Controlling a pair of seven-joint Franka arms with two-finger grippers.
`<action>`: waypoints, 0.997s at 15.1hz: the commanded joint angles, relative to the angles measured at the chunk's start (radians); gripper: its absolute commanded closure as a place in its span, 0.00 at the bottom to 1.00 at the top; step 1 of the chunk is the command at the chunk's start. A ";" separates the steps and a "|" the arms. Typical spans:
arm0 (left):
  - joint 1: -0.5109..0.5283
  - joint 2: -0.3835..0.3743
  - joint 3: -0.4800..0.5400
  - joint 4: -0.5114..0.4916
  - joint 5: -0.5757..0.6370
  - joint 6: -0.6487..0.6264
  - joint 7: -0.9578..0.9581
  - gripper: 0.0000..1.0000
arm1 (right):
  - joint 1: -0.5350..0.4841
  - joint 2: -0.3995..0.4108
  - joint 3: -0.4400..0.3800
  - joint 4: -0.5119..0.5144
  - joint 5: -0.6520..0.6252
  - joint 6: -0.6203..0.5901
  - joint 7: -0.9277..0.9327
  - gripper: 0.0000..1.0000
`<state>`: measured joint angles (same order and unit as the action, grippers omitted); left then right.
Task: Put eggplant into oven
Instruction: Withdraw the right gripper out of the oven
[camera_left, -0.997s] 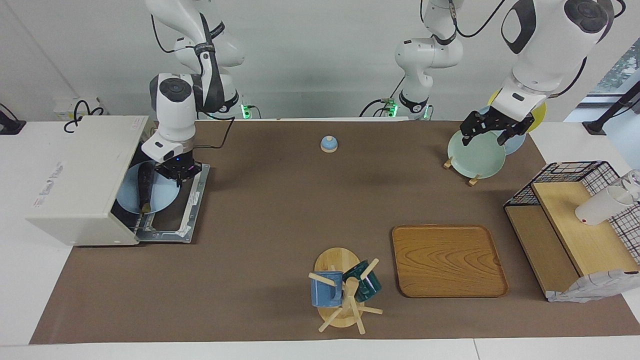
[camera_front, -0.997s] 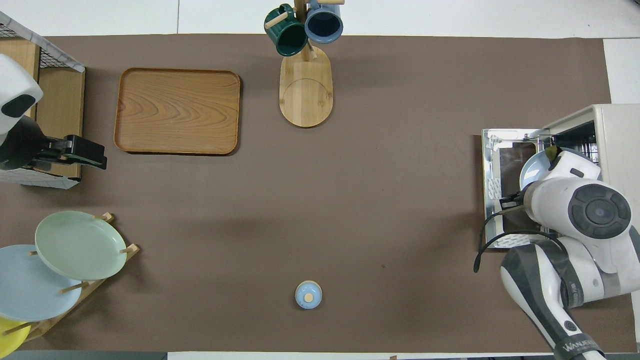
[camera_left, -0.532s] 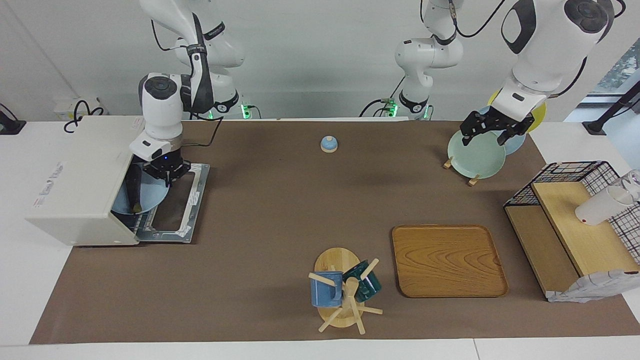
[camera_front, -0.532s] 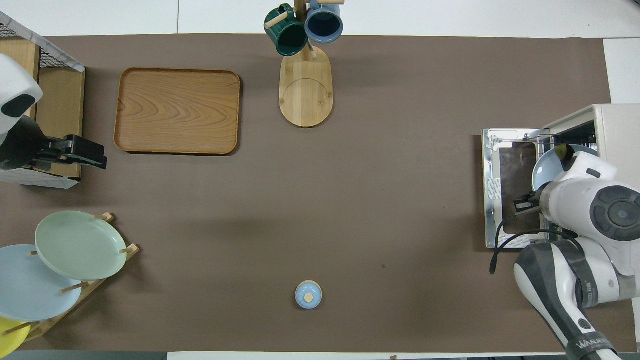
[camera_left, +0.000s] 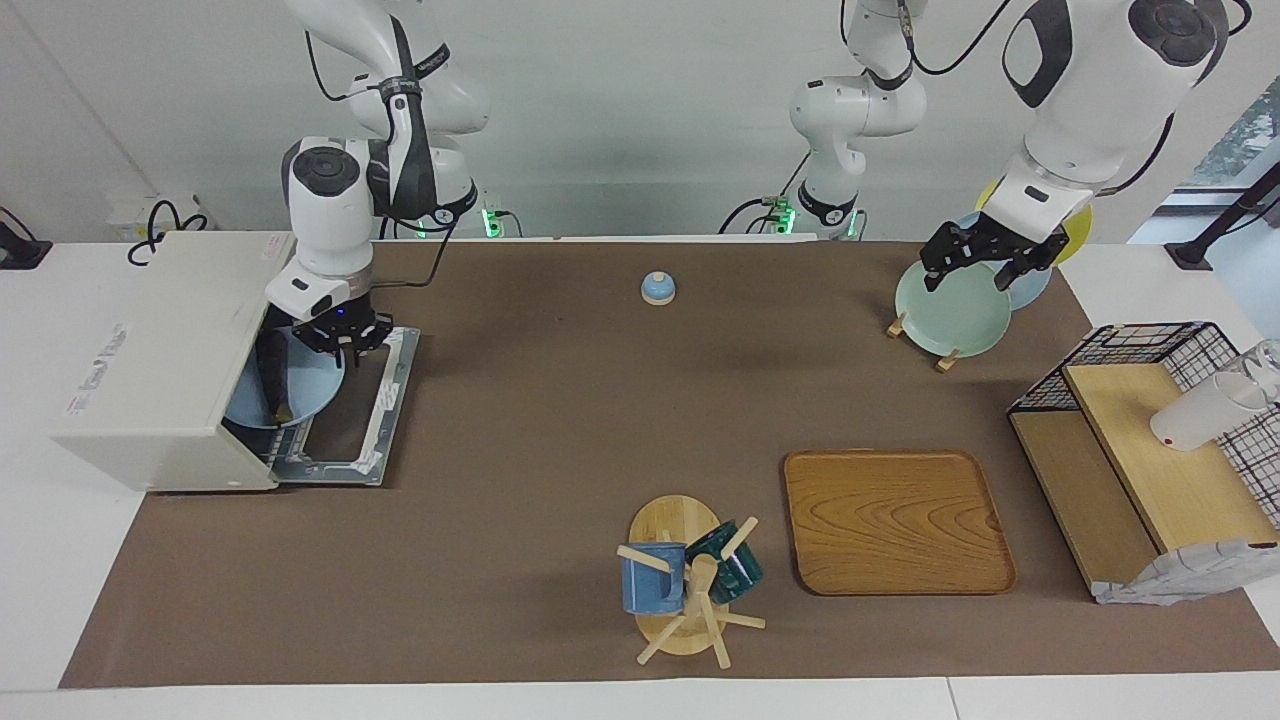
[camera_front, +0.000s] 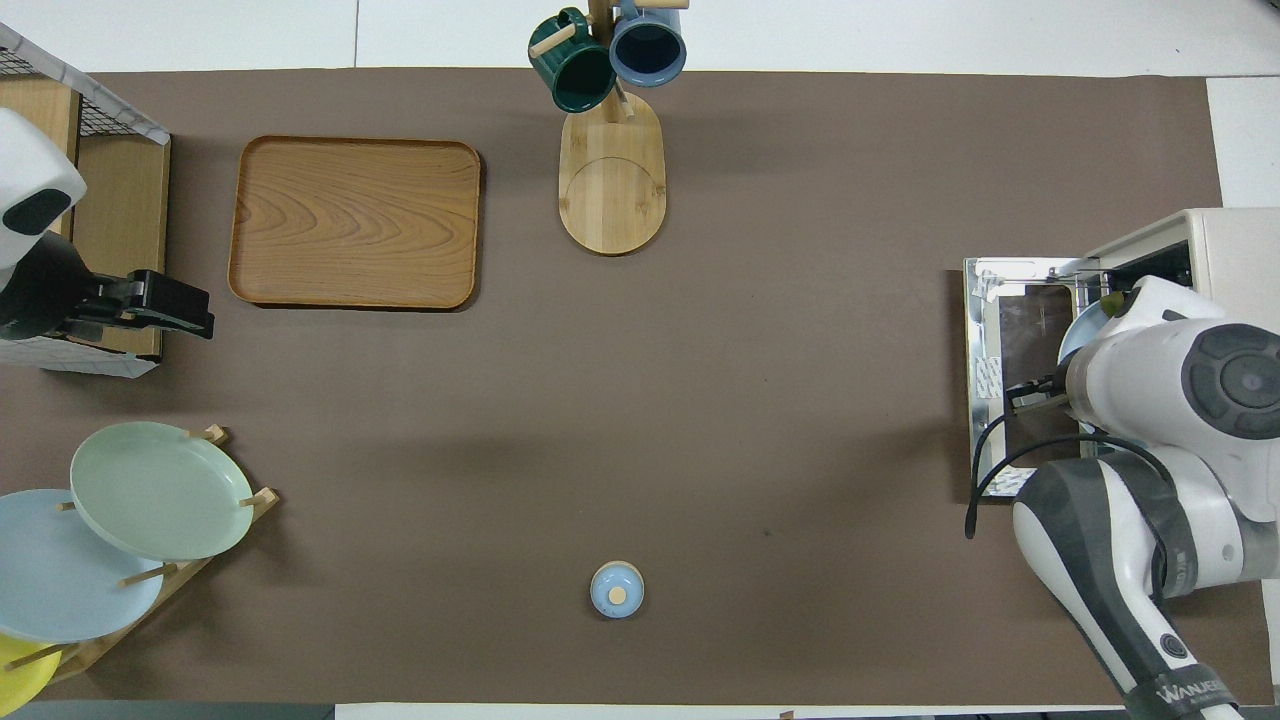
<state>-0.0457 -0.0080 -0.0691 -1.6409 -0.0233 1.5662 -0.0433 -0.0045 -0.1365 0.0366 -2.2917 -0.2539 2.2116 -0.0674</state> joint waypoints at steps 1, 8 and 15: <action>0.012 -0.020 -0.005 -0.016 -0.010 0.006 -0.003 0.00 | 0.024 0.044 0.006 0.057 0.094 -0.003 -0.031 0.84; 0.012 -0.020 -0.005 -0.016 -0.010 0.006 -0.003 0.00 | 0.058 0.195 0.005 0.009 0.154 0.217 0.060 1.00; 0.012 -0.020 -0.005 -0.016 -0.010 0.006 -0.003 0.00 | 0.048 0.221 0.000 -0.025 0.130 0.220 0.063 1.00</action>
<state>-0.0456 -0.0080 -0.0691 -1.6409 -0.0233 1.5662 -0.0433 0.0562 0.0862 0.0343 -2.2982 -0.1224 2.4137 -0.0101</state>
